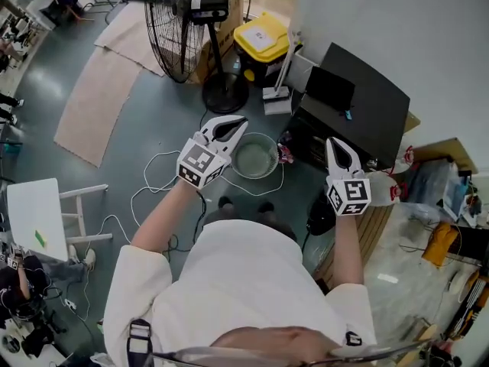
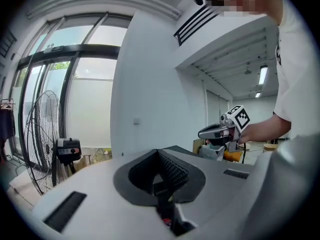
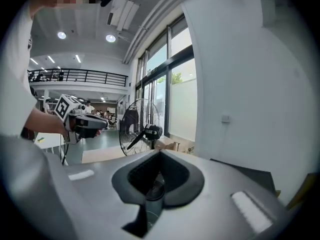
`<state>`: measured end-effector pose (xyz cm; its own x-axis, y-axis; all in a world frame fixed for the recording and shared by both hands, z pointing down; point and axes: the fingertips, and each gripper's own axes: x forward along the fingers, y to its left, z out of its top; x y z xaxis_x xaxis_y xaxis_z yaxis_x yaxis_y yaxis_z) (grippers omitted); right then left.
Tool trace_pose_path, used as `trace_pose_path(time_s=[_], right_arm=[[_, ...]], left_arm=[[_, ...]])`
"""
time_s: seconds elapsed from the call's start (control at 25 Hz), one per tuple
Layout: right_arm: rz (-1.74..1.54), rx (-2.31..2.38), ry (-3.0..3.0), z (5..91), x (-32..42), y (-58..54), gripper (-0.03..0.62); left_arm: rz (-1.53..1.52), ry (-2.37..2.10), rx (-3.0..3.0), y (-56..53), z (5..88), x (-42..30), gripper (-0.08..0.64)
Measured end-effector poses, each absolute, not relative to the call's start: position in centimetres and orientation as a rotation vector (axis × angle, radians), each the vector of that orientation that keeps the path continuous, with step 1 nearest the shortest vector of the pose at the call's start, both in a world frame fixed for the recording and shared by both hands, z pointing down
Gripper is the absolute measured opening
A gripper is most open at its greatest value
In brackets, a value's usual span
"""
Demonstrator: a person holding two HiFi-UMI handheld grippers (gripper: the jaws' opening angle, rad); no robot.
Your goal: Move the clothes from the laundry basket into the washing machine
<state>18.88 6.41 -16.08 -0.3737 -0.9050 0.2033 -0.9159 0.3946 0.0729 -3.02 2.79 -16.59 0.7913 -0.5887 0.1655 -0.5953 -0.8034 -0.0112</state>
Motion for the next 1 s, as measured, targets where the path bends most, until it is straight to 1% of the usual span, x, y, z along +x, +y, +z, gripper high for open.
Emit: trace_pose_path(time_s=[0.44, 1.0], right_arm=[[0.007, 1.745, -2.393, -21.3, 21.2, 7.6, 0.010], [0.079, 1.819, -2.364, -20.6, 21.9, 8.9, 0.011]], left_arm=[[0.150, -1.042, 2.917, 2.1, -21.5, -4.7, 0.006], [0.118, -1.089, 2.843, 1.7, -21.3, -6.5, 0.006]])
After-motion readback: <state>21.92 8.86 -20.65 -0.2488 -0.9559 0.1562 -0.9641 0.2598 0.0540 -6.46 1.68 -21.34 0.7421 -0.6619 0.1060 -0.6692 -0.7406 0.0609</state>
